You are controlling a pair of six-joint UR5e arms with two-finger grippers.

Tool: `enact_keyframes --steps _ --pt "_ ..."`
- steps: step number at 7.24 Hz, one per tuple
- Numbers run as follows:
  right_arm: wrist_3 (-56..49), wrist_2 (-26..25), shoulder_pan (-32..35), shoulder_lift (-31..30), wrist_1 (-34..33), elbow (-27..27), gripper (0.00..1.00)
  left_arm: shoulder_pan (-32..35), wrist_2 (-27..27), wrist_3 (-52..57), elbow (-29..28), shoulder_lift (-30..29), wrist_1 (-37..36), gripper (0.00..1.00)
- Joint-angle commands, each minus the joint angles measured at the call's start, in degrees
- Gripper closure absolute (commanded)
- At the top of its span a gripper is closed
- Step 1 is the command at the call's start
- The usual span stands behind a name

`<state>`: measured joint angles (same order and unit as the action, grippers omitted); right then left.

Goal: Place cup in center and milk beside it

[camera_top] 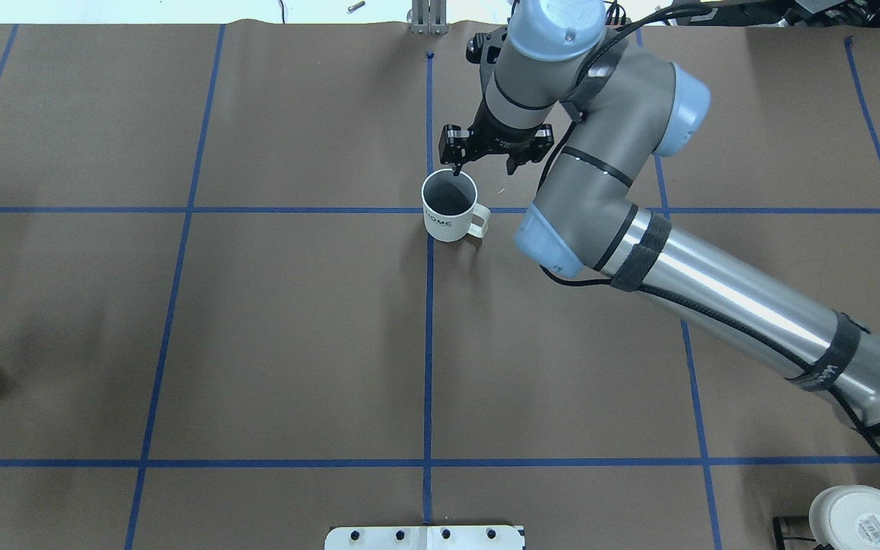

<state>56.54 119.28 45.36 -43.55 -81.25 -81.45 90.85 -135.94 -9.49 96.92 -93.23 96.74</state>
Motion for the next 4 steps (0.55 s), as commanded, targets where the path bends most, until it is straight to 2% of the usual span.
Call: enact_keyframes --steps 1,3,4 --pt "-1.07 3.59 7.0 -7.13 -5.38 -7.54 0.0 -3.72 -2.84 -10.83 9.45 4.42 -0.32 0.02" --pt "-11.82 3.42 10.09 -15.38 -5.41 -12.3 0.0 -9.53 -1.44 -25.17 21.33 13.11 0.03 0.02" --pt "-13.98 3.59 11.58 -17.25 -5.33 -12.59 0.0 -9.81 -0.12 -25.66 25.47 20.29 1.42 0.02"
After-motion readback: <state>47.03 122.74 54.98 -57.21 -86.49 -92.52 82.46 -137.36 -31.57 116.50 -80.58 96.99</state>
